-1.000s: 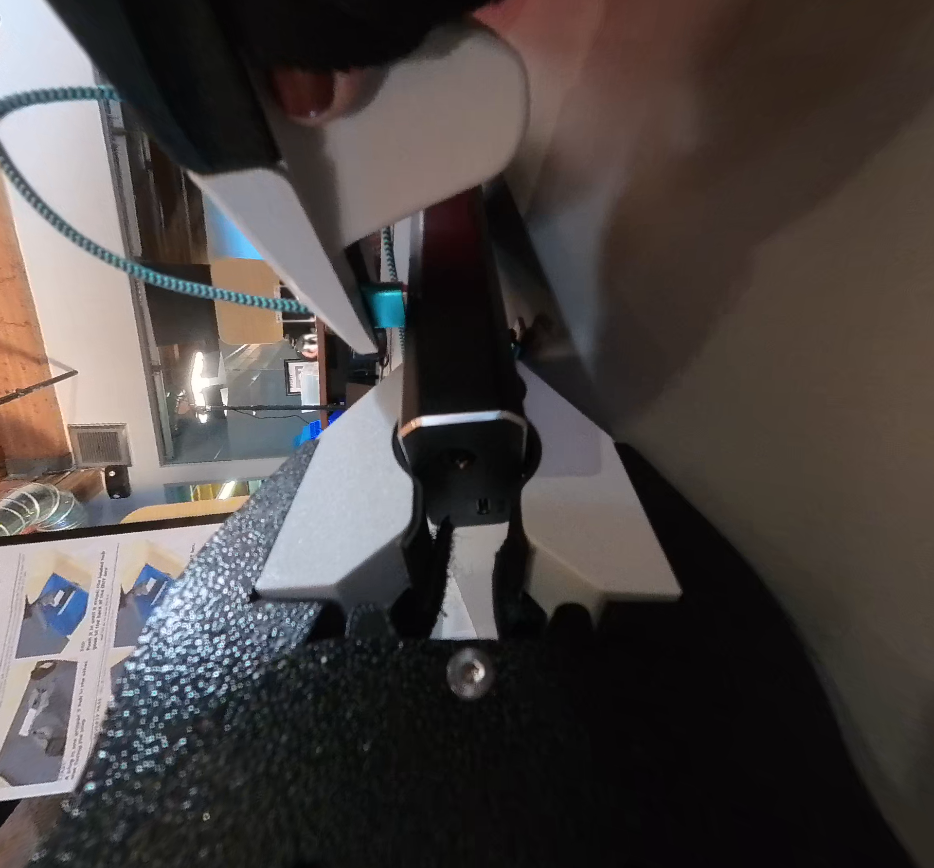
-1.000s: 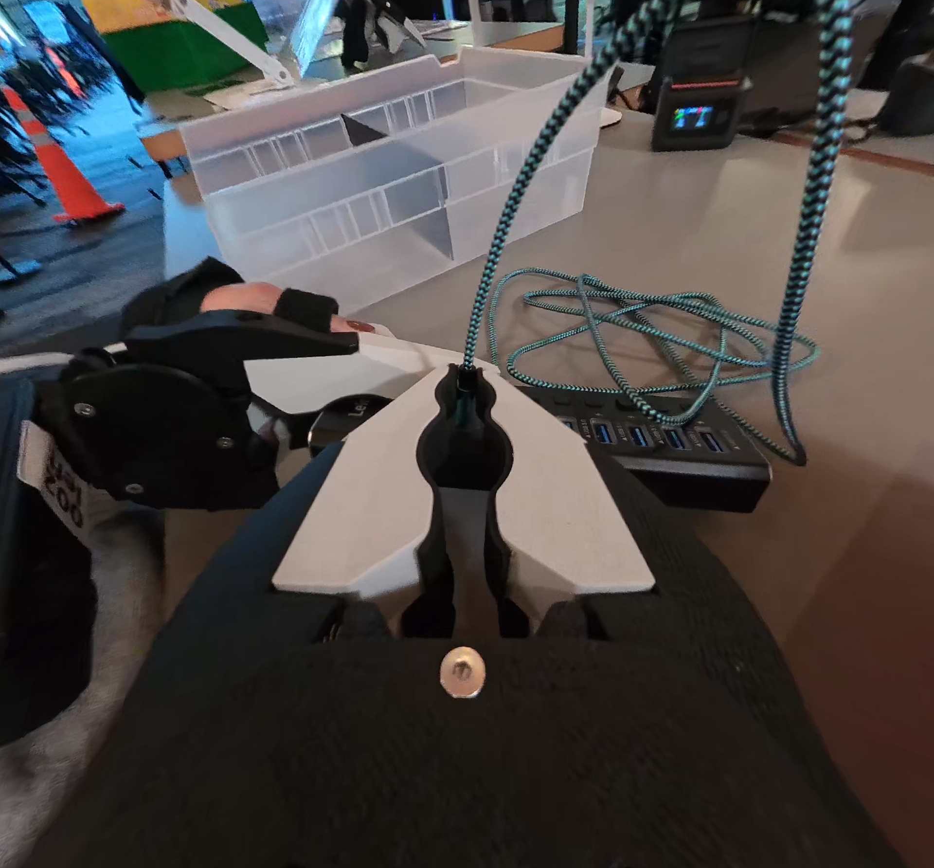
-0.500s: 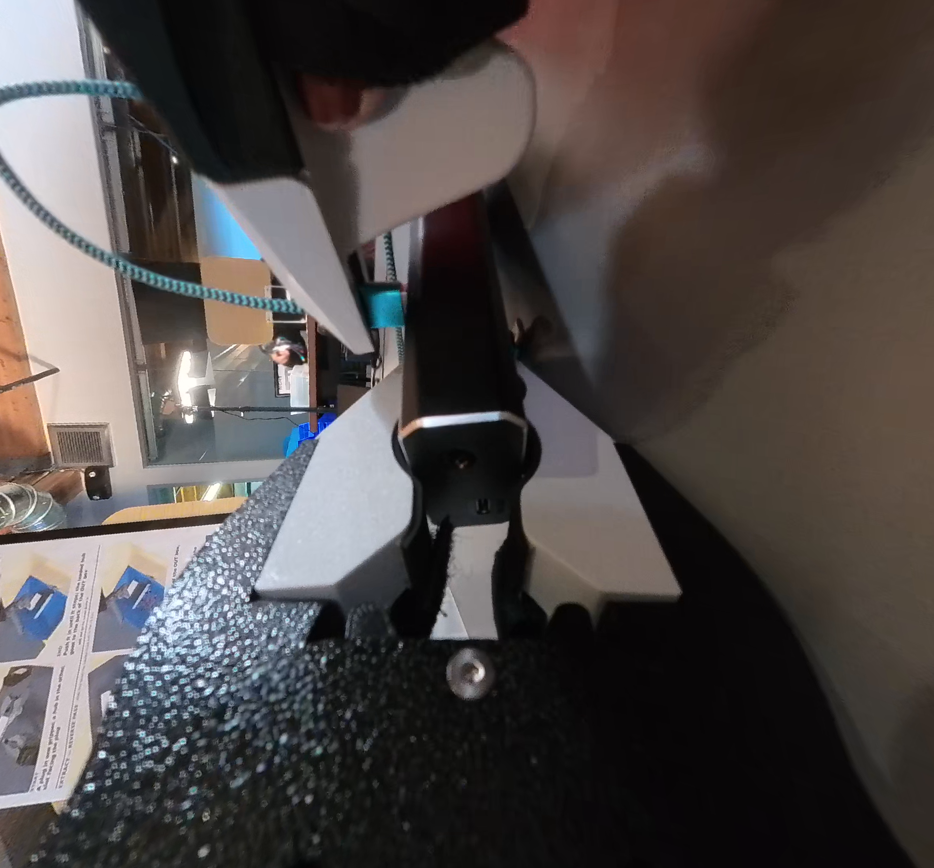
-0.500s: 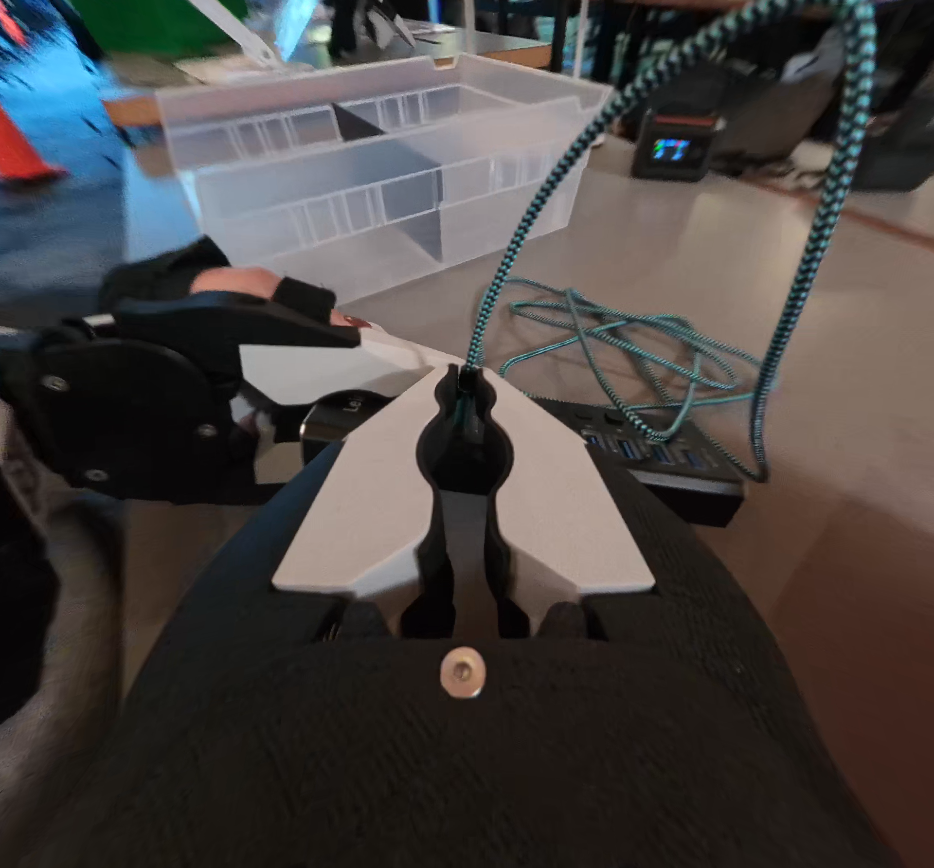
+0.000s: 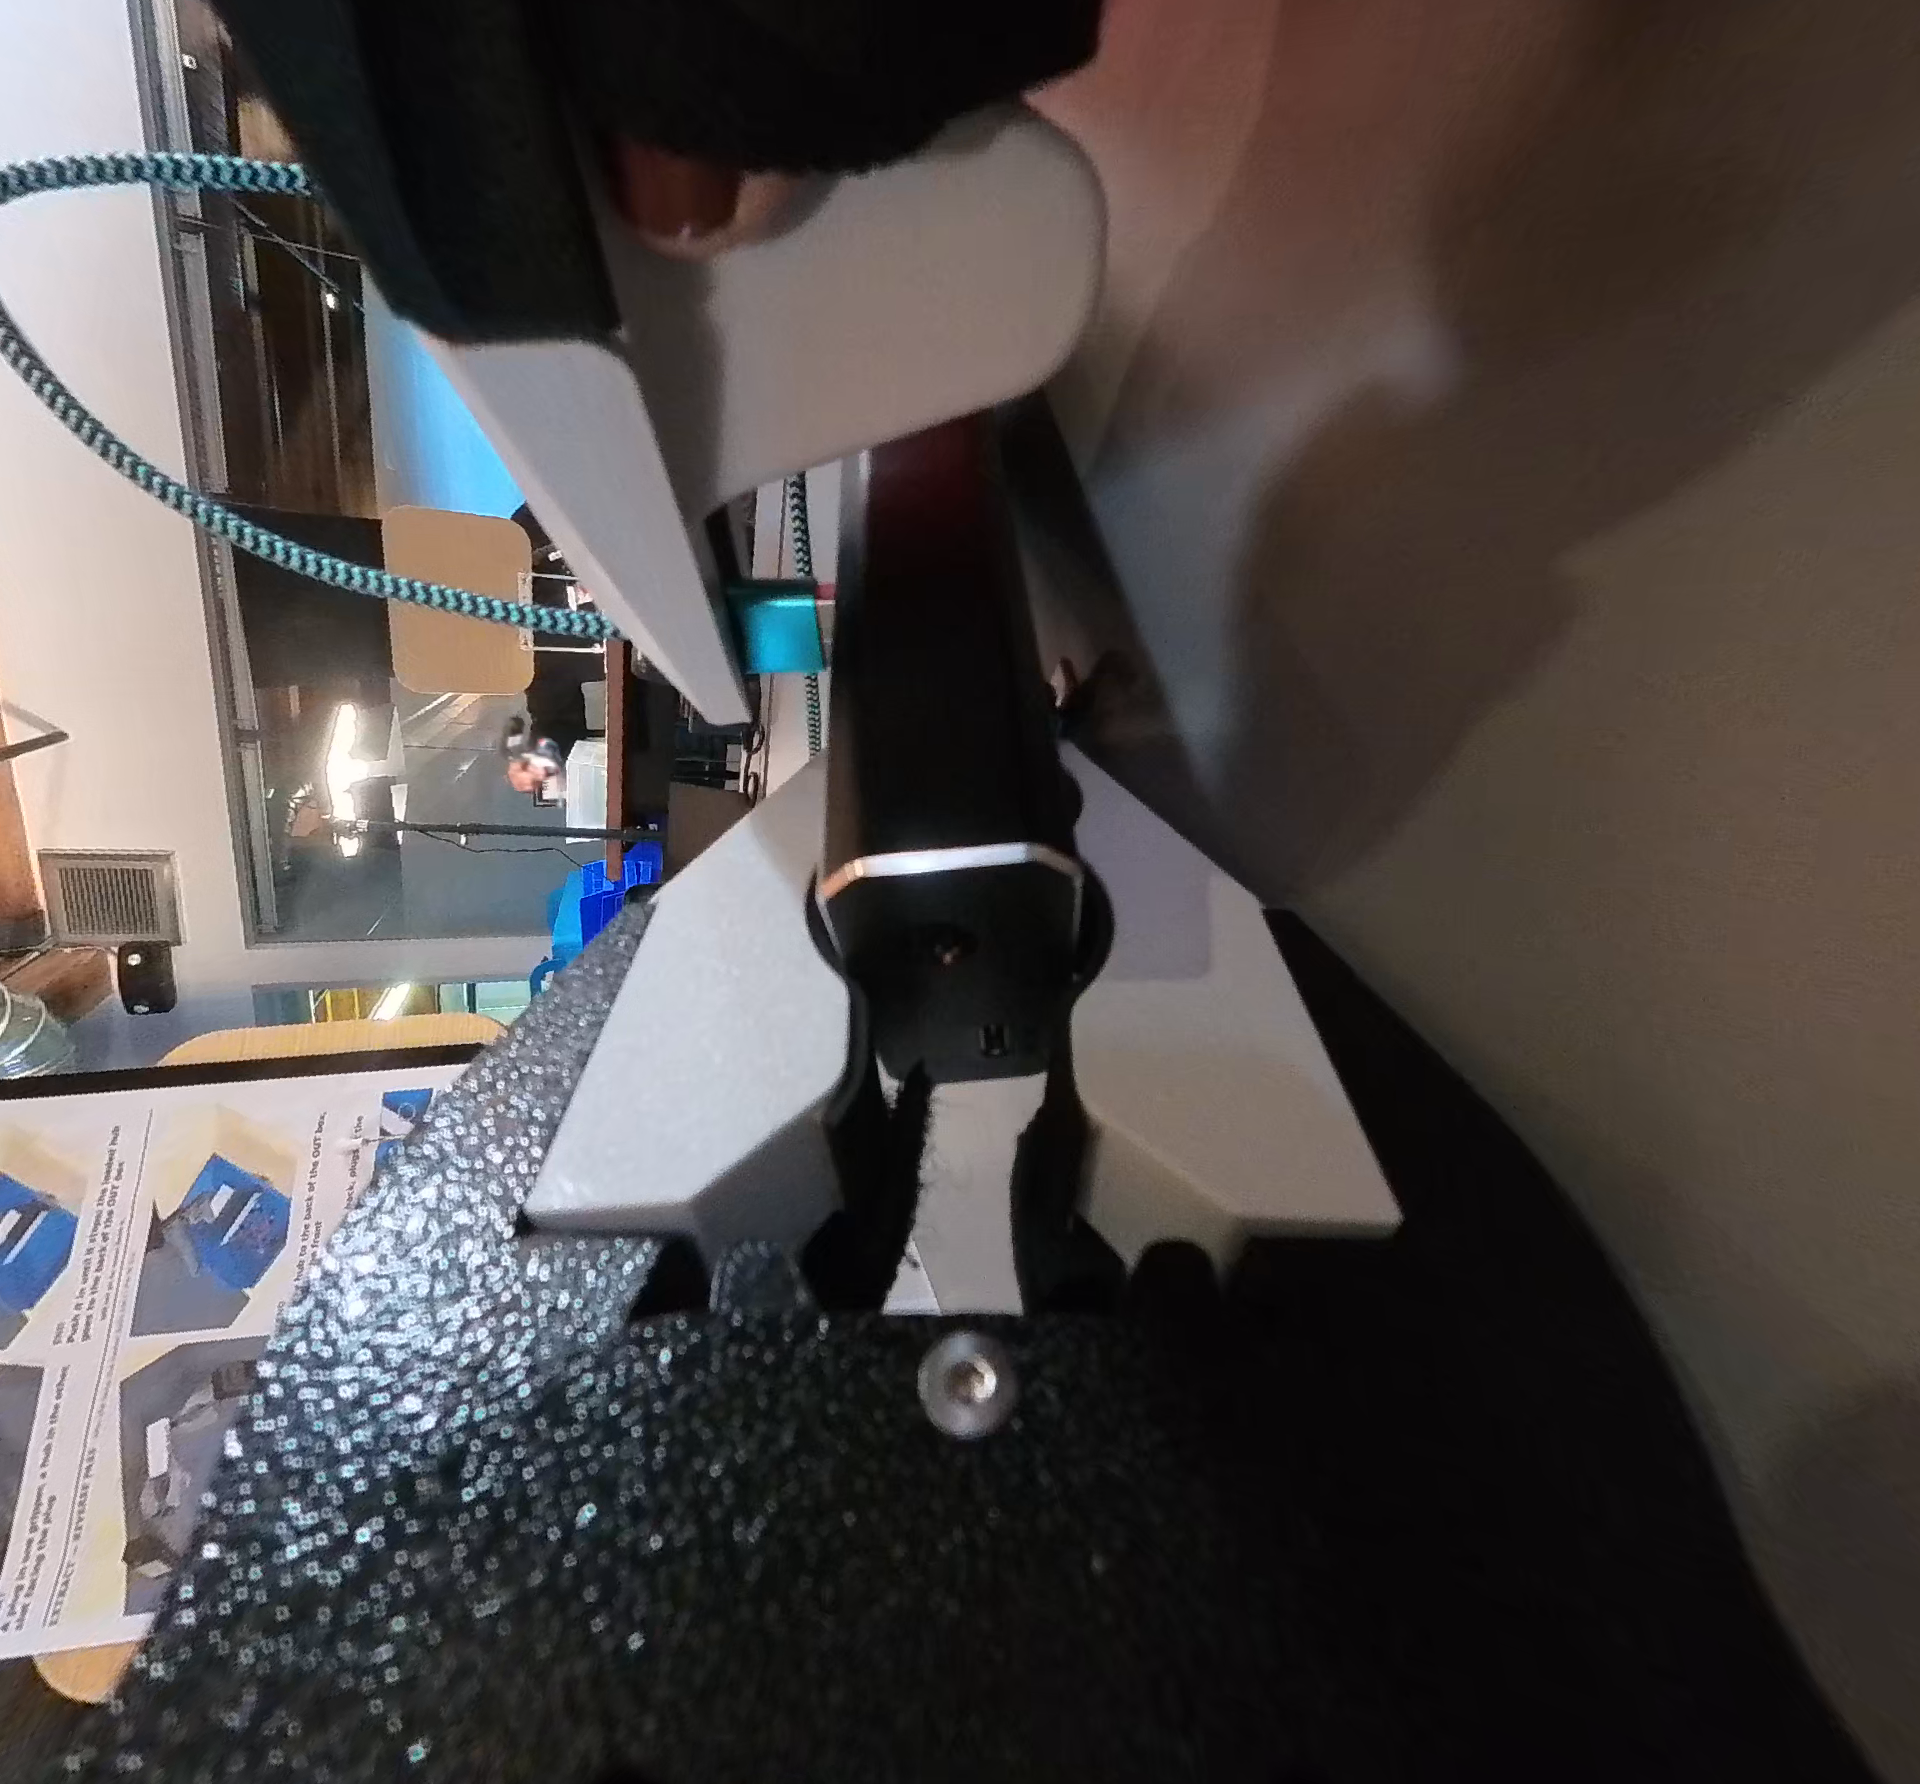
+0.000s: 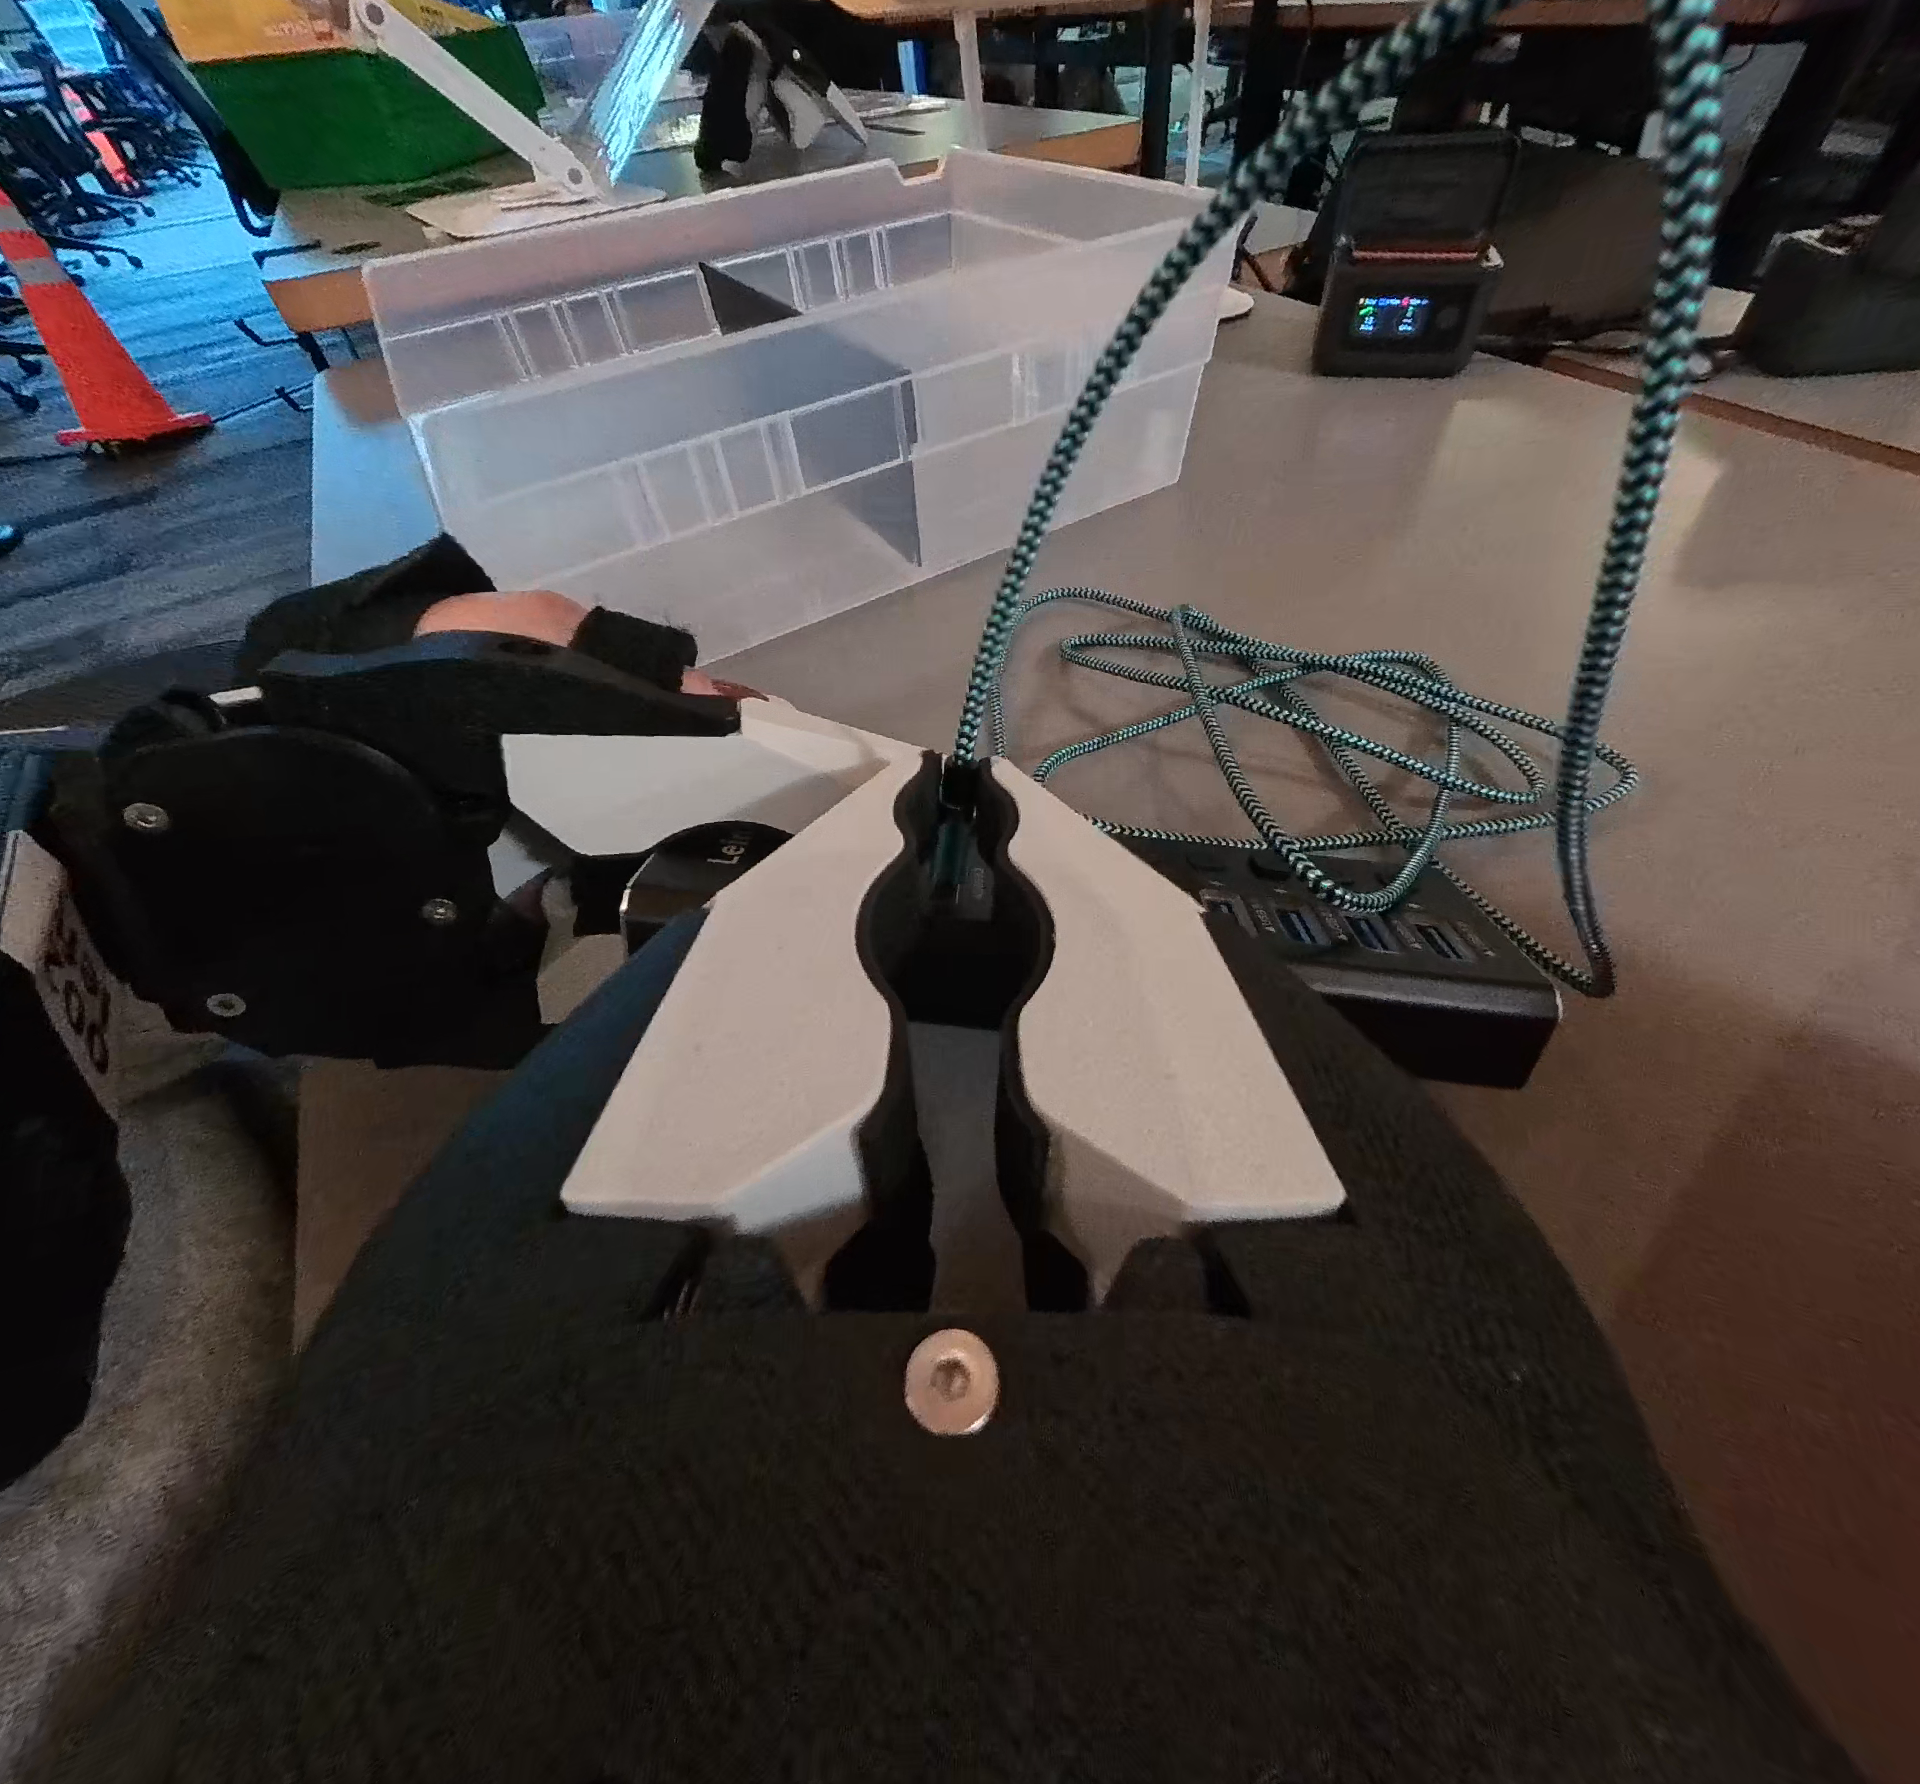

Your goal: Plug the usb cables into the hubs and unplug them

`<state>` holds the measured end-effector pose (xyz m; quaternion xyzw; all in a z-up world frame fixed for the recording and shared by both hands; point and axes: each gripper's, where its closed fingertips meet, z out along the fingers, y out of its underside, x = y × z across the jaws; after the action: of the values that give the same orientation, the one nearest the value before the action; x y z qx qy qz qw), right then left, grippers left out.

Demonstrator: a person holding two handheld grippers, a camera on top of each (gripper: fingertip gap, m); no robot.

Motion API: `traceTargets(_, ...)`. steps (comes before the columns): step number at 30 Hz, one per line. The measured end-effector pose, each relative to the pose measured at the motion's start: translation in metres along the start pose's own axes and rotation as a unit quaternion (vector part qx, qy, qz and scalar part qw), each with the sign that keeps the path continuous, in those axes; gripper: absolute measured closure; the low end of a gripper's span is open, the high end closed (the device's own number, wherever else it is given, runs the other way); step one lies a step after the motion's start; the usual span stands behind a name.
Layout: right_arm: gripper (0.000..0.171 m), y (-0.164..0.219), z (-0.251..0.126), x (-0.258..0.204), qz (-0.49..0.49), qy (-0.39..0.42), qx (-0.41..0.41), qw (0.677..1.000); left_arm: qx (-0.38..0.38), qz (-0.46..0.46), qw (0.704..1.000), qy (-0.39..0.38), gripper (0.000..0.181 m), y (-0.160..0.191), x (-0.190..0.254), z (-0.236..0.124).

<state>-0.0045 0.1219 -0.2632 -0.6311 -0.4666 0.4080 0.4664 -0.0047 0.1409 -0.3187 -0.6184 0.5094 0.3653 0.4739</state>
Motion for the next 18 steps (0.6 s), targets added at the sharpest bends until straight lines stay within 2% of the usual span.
traceTargets(2,0.168,0.000,0.000,0.000,-0.007,0.006,0.001,1.000,0.000,0.001,1.000,0.000,0.147,0.000,0.000,0.000)
traceTargets(5,0.168,-0.002,0.000,0.000,-0.013,0.011,0.007,1.000,0.001,0.005,1.000,-0.001,0.152,0.000,0.000,0.000)
traceTargets(7,0.167,-0.030,-0.013,0.009,0.029,0.018,0.114,0.993,0.002,0.028,1.000,-0.008,0.152,-0.002,0.000,-0.001)
traceTargets(9,0.167,-0.022,-0.012,0.021,0.068,0.014,0.091,0.993,0.001,0.024,1.000,-0.008,0.148,-0.001,0.000,-0.001)
traceTargets(16,0.167,-0.024,-0.011,0.006,-0.037,0.020,0.047,0.998,0.019,0.033,0.999,-0.017,0.153,-0.007,-0.004,-0.005)
traceTargets(18,0.167,-0.038,-0.020,0.009,-0.062,0.043,0.049,0.996,0.062,-0.021,0.998,-0.005,0.152,-0.016,-0.008,-0.014)
